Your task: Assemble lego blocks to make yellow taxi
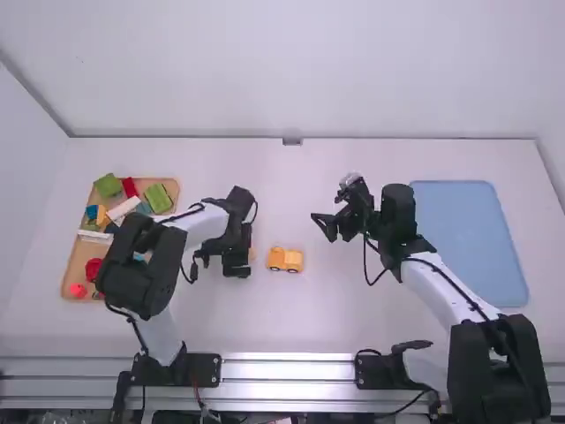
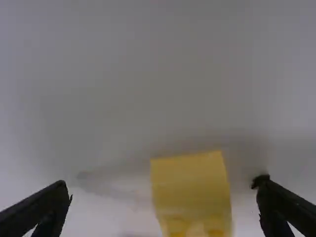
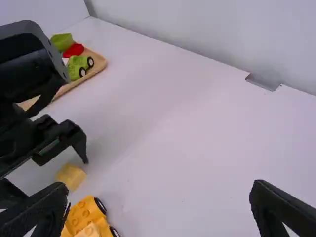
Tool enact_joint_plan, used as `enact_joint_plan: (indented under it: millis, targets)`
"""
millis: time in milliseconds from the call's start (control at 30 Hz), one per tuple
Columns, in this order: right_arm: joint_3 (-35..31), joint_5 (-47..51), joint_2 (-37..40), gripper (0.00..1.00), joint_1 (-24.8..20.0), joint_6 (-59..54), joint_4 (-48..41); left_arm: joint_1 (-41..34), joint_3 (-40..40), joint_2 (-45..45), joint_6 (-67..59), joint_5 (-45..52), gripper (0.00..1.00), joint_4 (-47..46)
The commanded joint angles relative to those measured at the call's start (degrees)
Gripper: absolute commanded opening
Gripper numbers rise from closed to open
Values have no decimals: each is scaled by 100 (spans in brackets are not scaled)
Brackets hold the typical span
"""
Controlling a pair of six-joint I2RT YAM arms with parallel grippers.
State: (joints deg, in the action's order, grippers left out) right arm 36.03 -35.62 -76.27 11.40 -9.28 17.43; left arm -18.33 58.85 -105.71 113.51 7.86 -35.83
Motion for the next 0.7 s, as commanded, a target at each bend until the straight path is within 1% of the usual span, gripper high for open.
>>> enact_joint_plan:
  millis: [0, 67, 100, 167, 200, 233, 267, 300, 333, 367, 400, 467, 500, 533, 600, 633, 667]
  targets:
    - [-17, -35, 129, 98, -11, 4, 20, 44, 417, -33, -328, -138, 99, -341]
    - [-17, -37, 129, 98, -13, 2, 20, 26, 758, 35, -697, -122, 99, -782]
    - [-17, -35, 129, 98, -11, 2, 20, 55, 1056, 79, -1091, -125, 99, -1097]
    - [-17, -35, 129, 98, -11, 0, 22, 59, 1261, 96, -1346, -138, 99, -1303]
    - [-17, -37, 129, 98, -13, 4, 22, 72, 1722, 105, -2131, -155, 99, -1703]
    - [-17, -37, 129, 98, -13, 2, 22, 70, 1766, 105, -2251, -168, 99, -1733]
    - [-17, -35, 127, 98, -13, 0, 20, 61, 2026, 105, -3233, -496, 99, -1821]
    - [-17, -39, 129, 98, -13, -17, 17, 59, 2326, 105, -4909, -1047, 97, -1878]
    - [-17, -35, 129, 98, -11, -15, 17, 59, 2573, 105, -6561, -1469, 82, -1858]
    - [-17, -35, 129, 98, -11, -15, 17, 61, 2686, 105, -7447, -1652, 73, -1829]
    - [-17, -37, 127, 98, -13, -17, 24, 59, 2815, 105, -8395, -1790, 99, -1805]
    - [-17, -39, 129, 98, -13, -17, 44, 59, 2983, 103, -10452, -1858, 99, -1526]
    - [-17, -39, 129, 98, -13, -17, 44, 61, 2992, 103, -10775, -1886, 99, -1464]
    - [-17, -37, 129, 98, -11, -15, 59, 68, 3003, 103, -11986, -1937, 99, -1285]
    - [-17, -50, 129, 98, -11, -9, 109, 46, 3003, 105, -13121, -1733, 99, -1093]
    - [-17, -59, 129, 98, -11, -7, 120, 37, 3003, 105, -13186, -1733, 99, -1084]
    - [-17, -76, 129, 98, -11, 22, 192, -9, 3003, 105, -13639, -1757, 99, -1016]
